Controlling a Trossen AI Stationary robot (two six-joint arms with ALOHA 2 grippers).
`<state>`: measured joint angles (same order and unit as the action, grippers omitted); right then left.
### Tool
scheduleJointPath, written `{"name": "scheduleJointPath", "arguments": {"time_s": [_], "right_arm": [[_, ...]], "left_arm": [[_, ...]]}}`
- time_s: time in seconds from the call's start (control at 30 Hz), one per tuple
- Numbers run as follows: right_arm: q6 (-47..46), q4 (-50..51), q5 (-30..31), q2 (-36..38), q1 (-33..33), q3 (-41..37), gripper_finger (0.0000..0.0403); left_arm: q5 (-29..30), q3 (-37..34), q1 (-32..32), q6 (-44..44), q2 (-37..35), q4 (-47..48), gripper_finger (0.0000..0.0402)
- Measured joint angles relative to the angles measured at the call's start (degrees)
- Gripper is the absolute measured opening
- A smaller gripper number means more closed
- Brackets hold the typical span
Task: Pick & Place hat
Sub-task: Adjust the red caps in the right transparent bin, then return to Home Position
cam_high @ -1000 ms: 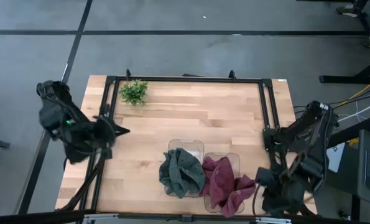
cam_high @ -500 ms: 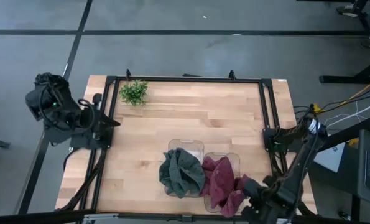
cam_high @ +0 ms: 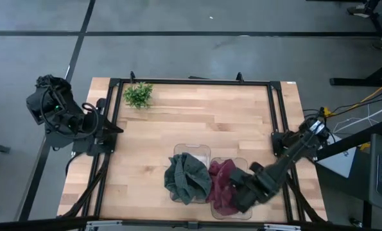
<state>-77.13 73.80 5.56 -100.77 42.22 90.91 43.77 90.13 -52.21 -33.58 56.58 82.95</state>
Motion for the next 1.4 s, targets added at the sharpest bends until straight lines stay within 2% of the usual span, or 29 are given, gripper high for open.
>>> {"name": "scheduleJointPath", "arguments": {"time_s": [0.23, 0.4, 0.63, 1.0, 1.1, 1.2, 1.3, 1.4], "right_arm": [[12.8, -0.4, -0.3, 0.0, -6.9, 0.0, 0.0007], [17.7, -0.9, -2.6, 0.0, -9.6, 0.0, 0.0007], [17.6, -0.9, -4.6, 0.3, -8.8, 0.8, 0.0007], [21.3, 4.7, -7.5, 0.5, -7.3, 12.8, 0.0007], [23.5, 6.7, -4.9, 0.5, -6.5, 17.2, 0.0007], [26.9, 7.3, 1.7, 0.5, -5.7, 22.0, 0.0007], [31.0, 7.0, 9.1, 0.5, -4.8, 27.3, 0.0007], [37.0, 5.8, 11.8, 0.5, -4.1, 32.2, 0.0007]], "left_arm": [[0.2, 0.0, 0.0, -1.6, 0.2, 0.0, 0.0003], [0.6, 0.0, 0.0, -3.5, 0.2, 0.0, 0.0004], [1.3, 0.0, 0.0, -4.5, 1.2, 0.0, 0.0005], [1.2, 0.0, 0.0, -4.9, 1.7, 0.0, 0.0006], [1.3, 0.0, 0.0, -4.6, 1.7, -0.2, 0.0007], [1.7, 0.0, 0.0, -2.1, 1.7, -2.5, 0.0006], [1.8, 0.0, 0.0, 1.8, 1.7, -8.6, 0.0004], [0.6, 0.0, -0.2, 9.0, 2.2, -17.9, 0.0002]]}}
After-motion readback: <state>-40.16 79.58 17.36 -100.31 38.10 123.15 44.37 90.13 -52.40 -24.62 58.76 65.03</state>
